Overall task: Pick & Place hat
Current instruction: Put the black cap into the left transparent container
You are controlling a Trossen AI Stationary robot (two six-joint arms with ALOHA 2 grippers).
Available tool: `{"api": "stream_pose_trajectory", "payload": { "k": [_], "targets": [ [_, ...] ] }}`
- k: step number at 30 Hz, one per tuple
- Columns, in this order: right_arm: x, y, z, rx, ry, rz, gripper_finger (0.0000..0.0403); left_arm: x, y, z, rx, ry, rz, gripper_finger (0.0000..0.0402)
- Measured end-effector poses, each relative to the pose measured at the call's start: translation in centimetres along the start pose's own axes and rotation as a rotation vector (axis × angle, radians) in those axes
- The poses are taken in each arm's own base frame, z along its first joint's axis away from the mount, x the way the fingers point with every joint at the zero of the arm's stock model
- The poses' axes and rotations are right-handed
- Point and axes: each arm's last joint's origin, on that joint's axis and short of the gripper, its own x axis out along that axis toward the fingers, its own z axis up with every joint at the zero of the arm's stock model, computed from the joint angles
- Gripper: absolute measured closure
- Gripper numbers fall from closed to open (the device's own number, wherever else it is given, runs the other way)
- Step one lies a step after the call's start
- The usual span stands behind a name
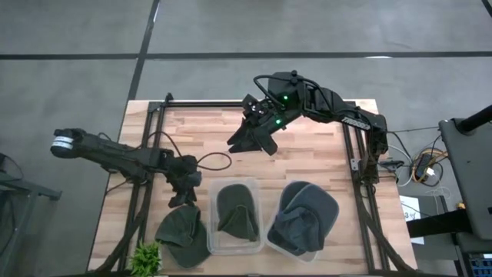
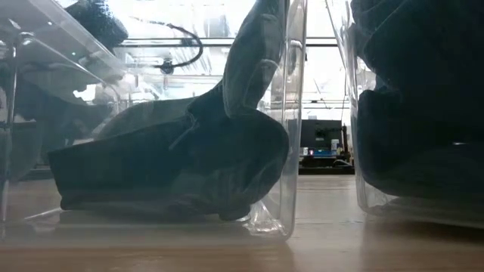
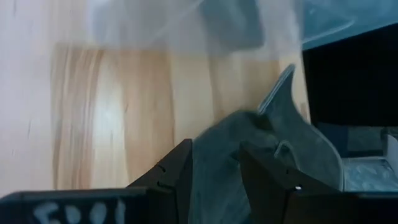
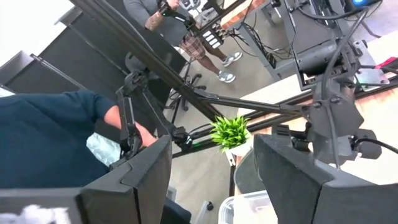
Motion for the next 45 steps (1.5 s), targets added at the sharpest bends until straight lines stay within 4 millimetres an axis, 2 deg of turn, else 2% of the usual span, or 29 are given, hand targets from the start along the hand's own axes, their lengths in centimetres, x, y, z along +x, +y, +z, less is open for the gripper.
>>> {"api": "stream_pose_trajectory", "payload": {
  "k": [6, 17, 30, 38, 42, 45],
  "targets": [
    [0.0, -0.1, 0.0, 0.019, -0.013, -0.018, 0.0179, 0.7, -0.6, 0.5, 0.121, -0.088, -0.051, 0.0278],
    [0.0, -0.1, 0.1, 0.063, -0.025, -0.032, 0.0179, 3.2, -0.8, 0.1, 0.283, -0.033, -0.071, 0.0278],
    [0.0, -0.1, 0.1, 0.067, -0.03, -0.038, 0.0179, 4.3, -0.2, 0.3, 0.243, -0.008, -0.024, 0.0278],
    [0.0, -0.1, 0.1, 0.066, -0.03, -0.038, 0.0179, 4.6, -0.4, 0.1, 0.155, 0.048, -0.136, 0.0281],
    [0.0, -0.2, 0.2, 0.064, -0.034, -0.044, 0.0179, 4.6, -0.3, 0.1, 0.144, 0.041, -0.115, 0.0311],
    [-0.1, -0.3, 0.2, 0.064, -0.038, -0.047, 0.0179, 4.6, -0.3, 0.1, 0.094, 0.044, -0.112, 0.0373]
  ]
}}
